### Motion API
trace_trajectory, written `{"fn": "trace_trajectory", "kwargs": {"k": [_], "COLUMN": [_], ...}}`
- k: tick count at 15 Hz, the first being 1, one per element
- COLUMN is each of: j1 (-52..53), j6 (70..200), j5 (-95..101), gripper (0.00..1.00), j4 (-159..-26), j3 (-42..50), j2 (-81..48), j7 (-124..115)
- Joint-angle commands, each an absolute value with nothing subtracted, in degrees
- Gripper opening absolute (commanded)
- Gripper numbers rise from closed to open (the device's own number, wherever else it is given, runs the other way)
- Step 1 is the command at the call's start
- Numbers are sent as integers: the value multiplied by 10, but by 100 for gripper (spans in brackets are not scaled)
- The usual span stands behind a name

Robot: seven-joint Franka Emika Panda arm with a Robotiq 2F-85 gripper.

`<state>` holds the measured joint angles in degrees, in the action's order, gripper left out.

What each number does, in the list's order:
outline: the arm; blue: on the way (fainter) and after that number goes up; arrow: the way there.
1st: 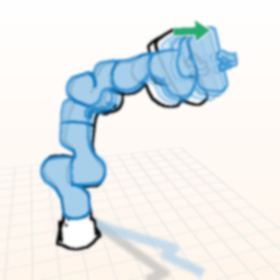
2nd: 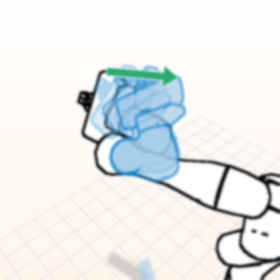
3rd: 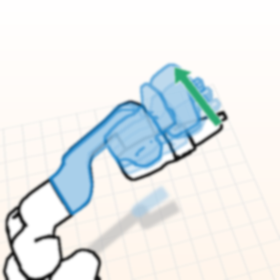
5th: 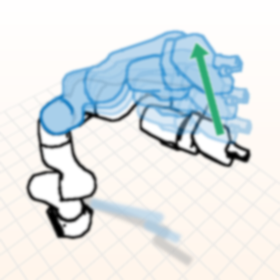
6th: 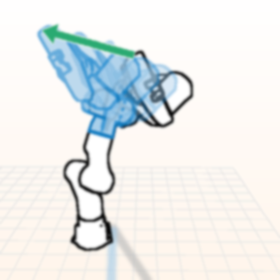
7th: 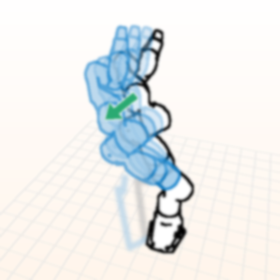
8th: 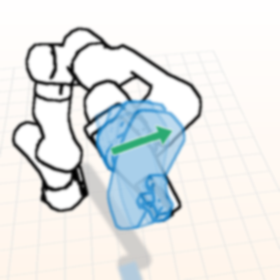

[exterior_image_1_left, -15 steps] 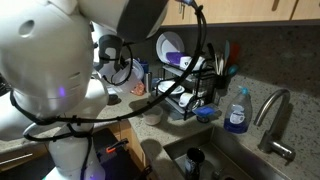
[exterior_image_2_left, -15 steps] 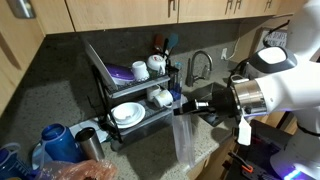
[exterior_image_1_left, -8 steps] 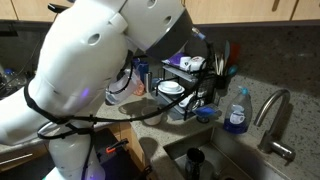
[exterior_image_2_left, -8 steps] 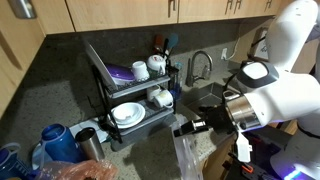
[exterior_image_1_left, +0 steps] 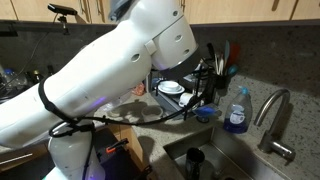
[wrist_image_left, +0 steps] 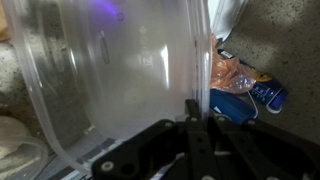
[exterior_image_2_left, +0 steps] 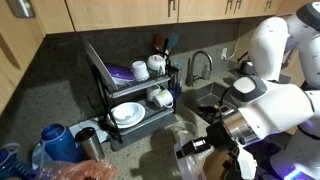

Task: Pour the contents from the left bowl to the right bowl

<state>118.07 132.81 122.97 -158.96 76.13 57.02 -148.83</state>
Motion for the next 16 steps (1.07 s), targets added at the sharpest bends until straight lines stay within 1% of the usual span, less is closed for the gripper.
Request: {"fn": "trace_trajectory", "kwargs": {"k": [1, 9, 16], "j1": [1231, 1309, 1350], "j6": [1310, 1314, 1315], "j5": [1234, 1203, 1134], "gripper": [1, 1, 1], "j4": [-1571, -1516, -1468], "j3": [792, 838, 888], "j2": [586, 549, 549], "j7": [-1488, -1478, -1359]}}
